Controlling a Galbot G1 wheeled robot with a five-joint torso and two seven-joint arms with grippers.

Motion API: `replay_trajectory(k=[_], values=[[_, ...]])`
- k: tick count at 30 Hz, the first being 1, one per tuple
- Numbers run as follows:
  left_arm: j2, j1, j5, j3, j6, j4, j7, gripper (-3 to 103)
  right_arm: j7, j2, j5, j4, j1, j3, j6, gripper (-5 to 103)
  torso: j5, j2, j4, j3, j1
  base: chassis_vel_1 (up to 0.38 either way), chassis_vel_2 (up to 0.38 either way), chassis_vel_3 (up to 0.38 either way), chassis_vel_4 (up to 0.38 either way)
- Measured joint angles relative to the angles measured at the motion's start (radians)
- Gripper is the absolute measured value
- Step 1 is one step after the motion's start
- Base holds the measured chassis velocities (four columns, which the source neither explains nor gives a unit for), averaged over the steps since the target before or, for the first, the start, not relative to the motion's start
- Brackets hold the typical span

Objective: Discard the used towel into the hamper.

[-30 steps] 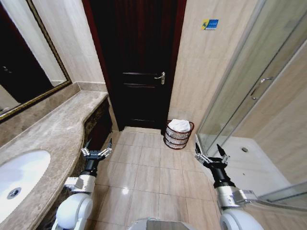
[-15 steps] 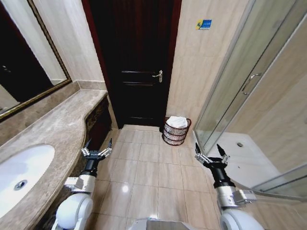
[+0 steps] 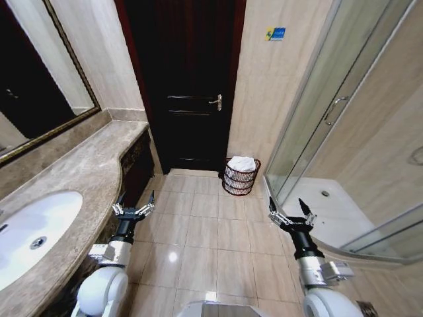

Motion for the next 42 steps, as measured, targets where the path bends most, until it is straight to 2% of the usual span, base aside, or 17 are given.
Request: replay_trajectory(k=[42], values=[[0.000,0.000,0.000,0.000,0.000,0.000,0.000,100,0.000,0.000,0.000,0.000,0.000,0.000,0.000,100,0.0000,0.000,0.0000,0.000,0.000,-0.015,-0.011,-0.009,-0.011]])
